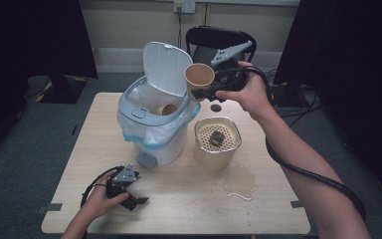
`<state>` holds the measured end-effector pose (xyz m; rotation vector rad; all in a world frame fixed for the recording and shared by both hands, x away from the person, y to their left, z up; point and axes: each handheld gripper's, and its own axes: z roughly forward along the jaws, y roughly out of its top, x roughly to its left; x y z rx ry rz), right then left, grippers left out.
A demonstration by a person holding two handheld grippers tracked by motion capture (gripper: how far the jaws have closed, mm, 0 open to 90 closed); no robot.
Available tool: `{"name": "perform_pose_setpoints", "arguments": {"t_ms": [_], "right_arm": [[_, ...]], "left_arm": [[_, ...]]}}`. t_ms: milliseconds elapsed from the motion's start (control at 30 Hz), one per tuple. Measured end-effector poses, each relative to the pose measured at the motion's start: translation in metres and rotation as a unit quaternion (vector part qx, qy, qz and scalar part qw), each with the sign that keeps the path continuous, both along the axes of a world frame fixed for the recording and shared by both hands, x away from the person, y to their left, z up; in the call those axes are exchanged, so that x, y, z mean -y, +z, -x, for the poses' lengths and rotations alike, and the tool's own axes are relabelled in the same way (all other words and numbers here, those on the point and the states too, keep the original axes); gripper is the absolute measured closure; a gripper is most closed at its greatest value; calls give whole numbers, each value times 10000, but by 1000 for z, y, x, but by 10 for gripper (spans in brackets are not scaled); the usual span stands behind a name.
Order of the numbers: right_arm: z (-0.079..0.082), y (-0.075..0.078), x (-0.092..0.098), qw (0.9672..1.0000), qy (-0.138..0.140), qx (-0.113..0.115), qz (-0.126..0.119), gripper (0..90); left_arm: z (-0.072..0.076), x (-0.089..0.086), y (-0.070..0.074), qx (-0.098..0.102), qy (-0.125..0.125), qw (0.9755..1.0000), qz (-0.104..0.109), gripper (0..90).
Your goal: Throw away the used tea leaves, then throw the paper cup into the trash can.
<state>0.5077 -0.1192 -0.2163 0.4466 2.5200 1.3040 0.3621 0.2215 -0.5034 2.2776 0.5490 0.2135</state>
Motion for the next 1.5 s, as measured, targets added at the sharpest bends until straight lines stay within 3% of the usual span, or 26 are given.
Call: {"name": "perform_pose_setpoints", "arguments": {"t_ms": [700,1200,1433,1500], "right_arm": [[-2,-7,-36,9994,332,-60,-1,350],[-12,-18,-55,9993,369,-79,-35,343],[-15,-21,-63,9994,297,-144,-53,203],[-14,-21,-63,9995,288,-113,-47,203]], "left_arm": [[0,-1,0,4,-33,10000,-18,0],[0,-1,0,13,-42,10000,-24,0],[1,-1,1,-13,-45,10000,-26,0],[1,-1,1,-35,-29,10000,-46,0]]}}
